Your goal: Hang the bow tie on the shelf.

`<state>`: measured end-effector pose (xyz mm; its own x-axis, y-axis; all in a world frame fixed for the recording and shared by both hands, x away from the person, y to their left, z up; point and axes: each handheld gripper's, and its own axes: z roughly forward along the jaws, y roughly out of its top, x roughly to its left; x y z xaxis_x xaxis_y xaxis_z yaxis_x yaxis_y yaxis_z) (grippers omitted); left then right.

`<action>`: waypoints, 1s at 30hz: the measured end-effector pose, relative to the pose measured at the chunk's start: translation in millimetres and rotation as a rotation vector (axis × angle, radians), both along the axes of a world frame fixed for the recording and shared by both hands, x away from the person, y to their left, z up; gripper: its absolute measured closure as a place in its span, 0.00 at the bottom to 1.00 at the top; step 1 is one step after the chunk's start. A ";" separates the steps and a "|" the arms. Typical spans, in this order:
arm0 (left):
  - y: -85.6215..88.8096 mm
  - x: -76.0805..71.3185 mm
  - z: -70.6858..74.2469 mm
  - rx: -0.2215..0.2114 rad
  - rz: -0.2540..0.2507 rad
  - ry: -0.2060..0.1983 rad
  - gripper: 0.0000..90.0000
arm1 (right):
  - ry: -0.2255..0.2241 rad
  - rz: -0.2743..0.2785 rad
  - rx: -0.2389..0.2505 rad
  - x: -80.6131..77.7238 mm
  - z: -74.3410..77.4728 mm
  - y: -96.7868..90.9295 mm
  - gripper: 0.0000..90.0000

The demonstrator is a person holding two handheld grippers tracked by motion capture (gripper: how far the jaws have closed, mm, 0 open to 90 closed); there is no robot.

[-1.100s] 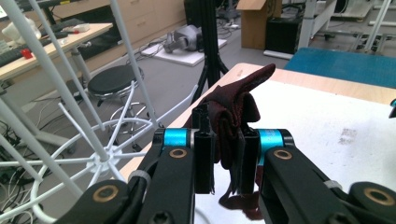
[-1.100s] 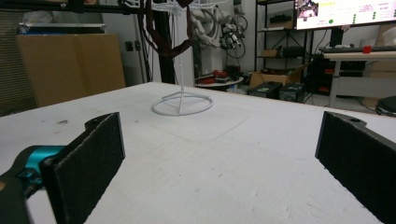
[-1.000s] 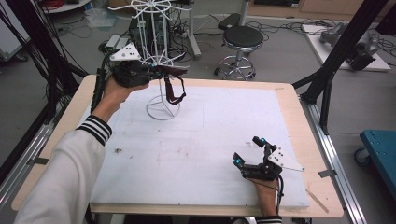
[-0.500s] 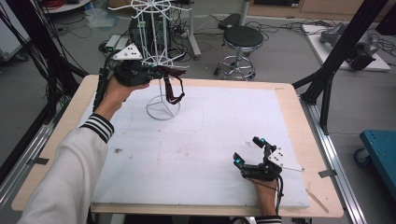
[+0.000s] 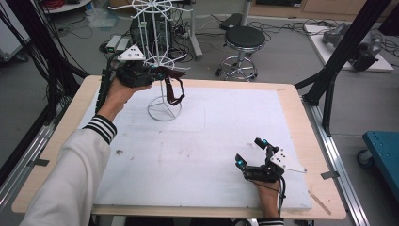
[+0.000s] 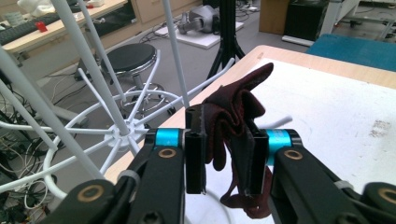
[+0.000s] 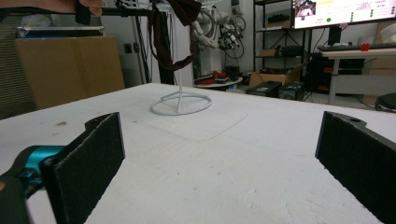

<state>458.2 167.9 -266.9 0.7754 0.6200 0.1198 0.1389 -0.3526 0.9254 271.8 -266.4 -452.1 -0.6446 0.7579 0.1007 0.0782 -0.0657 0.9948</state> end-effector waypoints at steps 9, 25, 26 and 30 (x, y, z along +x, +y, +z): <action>6.5 -3.5 4.5 -0.078 0.020 0.013 0.33 | -0.002 -0.001 -0.005 -0.3 0.0 0.1 0.01; 52.4 -74.2 4.8 -0.180 -0.026 -0.145 0.02 | -0.033 -0.013 -0.004 -4.2 -1.2 -0.3 0.01; 56.3 -80.3 2.0 -0.174 -0.020 -0.154 0.02 | -0.029 -0.015 -0.006 -4.9 -1.1 0.4 0.01; 82.2 -116.2 -23.3 -0.156 0.007 -0.203 0.02 | -0.054 -0.031 -0.024 -5.7 -1.4 1.7 0.01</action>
